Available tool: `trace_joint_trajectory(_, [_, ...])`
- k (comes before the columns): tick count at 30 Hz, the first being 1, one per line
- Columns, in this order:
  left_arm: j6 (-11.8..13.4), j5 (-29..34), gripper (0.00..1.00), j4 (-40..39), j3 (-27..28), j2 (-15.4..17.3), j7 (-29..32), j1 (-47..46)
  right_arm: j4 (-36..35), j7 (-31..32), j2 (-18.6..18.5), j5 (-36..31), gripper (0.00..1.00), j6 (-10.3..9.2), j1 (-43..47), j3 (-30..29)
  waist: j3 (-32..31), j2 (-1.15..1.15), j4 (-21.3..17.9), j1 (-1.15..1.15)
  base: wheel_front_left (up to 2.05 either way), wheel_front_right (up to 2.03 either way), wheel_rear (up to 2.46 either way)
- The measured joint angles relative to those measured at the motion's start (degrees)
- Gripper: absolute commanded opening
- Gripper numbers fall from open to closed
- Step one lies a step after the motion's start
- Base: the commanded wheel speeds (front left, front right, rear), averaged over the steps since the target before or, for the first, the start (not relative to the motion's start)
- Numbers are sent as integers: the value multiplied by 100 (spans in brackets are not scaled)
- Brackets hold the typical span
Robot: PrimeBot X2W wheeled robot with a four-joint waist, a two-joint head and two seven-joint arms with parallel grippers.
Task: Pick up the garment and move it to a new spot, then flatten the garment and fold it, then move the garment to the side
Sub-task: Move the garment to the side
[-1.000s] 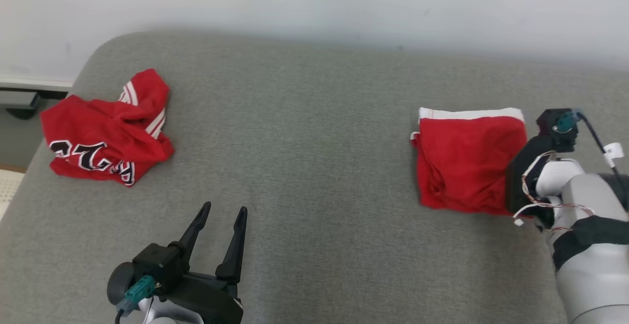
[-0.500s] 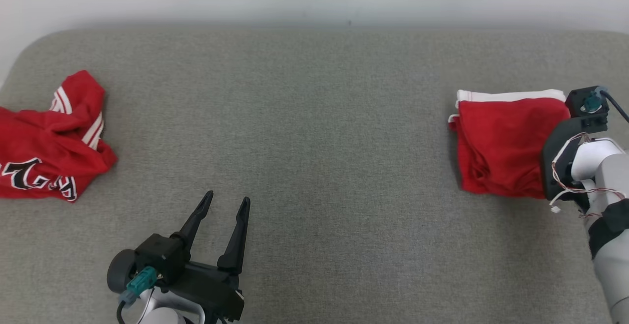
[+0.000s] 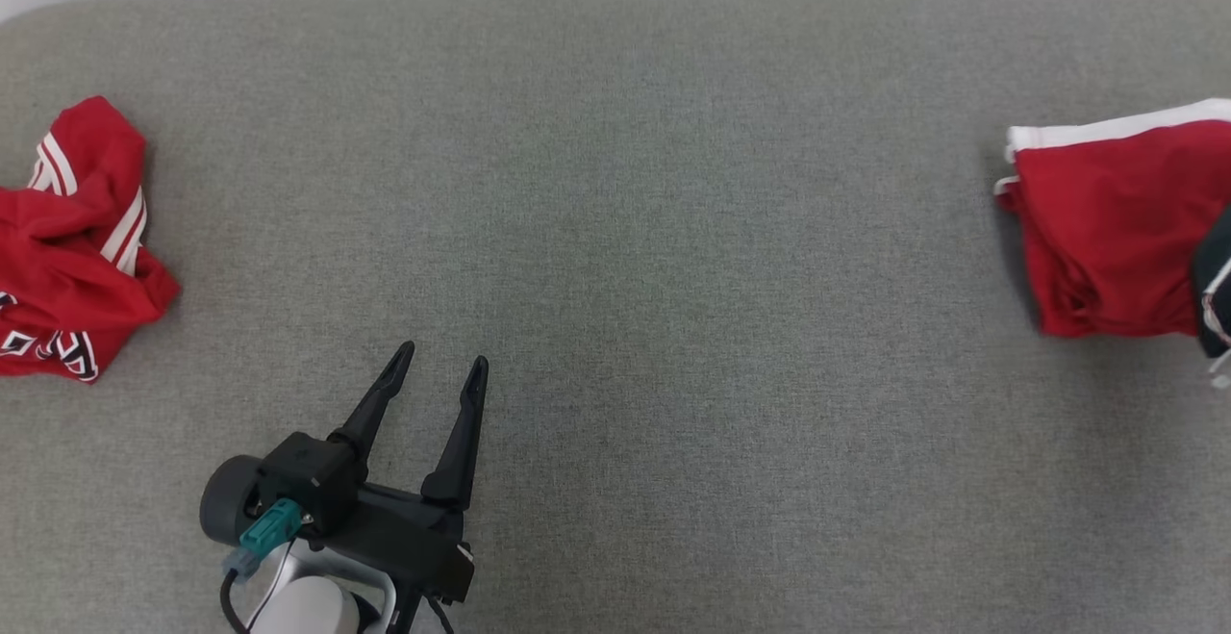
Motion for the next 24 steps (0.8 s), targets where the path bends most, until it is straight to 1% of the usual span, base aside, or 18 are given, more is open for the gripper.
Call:
trace_joint_trajectory(4, [-16,11,100,-10,-3,32,0,-28,121,-169,-201,-23,0,0,-103,-96,94,0,9,0,0,0,0])
trace_joint_trajectory(8, [-16,18,100,-7,-19,69,0,-78,214,-259,-279,-105,0,1,-202,-259,159,0,24,0,0,0,0])
trace_joint_trajectory(9, [-18,19,100,-5,-31,73,0,-86,229,-260,-316,-163,2,1,-211,-327,172,0,33,0,0,0,0])
trace_joint_trajectory(10, [-19,19,100,-2,-44,73,0,-90,232,-269,-349,-223,42,1,-217,-392,183,0,45,0,0,0,0])
trace_joint_trajectory(11, [-22,19,100,0,-56,71,1,-96,227,-301,-370,-294,100,1,-218,-430,190,0,59,0,0,0,0])
trace_joint_trajectory(13, [-25,19,100,4,-68,76,1,-114,224,-348,-353,-365,100,1,-222,-554,197,0,88,0,0,0,0])
trace_joint_trajectory(15, [-14,19,100,22,-67,77,1,-121,181,-525,-294,-445,100,1,-221,-670,186,0,113,0,0,0,0])
trace_joint_trajectory(20, [8,-33,100,71,-35,34,1,-132,97,-1047,-15,-458,100,1,-179,-1084,48,0,160,0,0,0,0])
trace_joint_trajectory(24, [38,-79,100,122,20,2,0,-119,70,-1462,268,-411,100,1,-59,-1187,-123,0,185,-1,0,0,0])
